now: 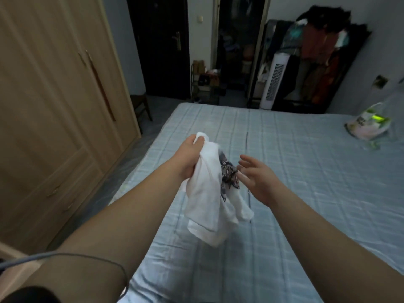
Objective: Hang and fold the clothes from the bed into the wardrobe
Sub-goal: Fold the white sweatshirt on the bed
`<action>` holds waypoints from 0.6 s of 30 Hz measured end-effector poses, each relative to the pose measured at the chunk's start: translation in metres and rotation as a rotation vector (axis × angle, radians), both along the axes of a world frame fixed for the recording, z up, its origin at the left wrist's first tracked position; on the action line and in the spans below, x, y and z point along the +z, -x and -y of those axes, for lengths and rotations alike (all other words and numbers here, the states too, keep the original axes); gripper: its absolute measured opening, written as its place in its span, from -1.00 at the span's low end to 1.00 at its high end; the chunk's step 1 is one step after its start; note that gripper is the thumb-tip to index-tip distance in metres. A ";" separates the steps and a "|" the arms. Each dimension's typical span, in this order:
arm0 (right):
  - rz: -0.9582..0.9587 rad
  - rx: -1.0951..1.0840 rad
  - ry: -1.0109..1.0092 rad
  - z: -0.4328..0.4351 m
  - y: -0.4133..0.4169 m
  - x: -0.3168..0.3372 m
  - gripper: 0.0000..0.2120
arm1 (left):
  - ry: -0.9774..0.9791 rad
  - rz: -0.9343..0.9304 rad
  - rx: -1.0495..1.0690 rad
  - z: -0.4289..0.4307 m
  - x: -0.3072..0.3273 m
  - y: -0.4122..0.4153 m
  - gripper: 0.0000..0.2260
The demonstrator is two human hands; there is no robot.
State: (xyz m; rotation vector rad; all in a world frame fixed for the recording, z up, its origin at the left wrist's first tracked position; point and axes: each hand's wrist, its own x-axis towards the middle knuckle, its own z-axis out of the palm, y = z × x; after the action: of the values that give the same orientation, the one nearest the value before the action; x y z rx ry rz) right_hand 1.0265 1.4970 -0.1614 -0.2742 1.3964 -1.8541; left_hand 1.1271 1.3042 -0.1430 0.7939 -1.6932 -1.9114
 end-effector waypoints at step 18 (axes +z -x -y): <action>-0.614 0.155 -0.343 -0.080 0.102 -0.049 -0.89 | -0.084 0.294 0.126 -0.086 -0.020 0.110 -0.91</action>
State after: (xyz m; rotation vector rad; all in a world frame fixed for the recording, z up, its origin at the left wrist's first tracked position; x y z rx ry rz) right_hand 0.9242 1.5773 -0.2106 -0.7967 2.0065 -1.4212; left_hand 1.0172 1.3906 -0.1633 1.2362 -1.6892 -1.8610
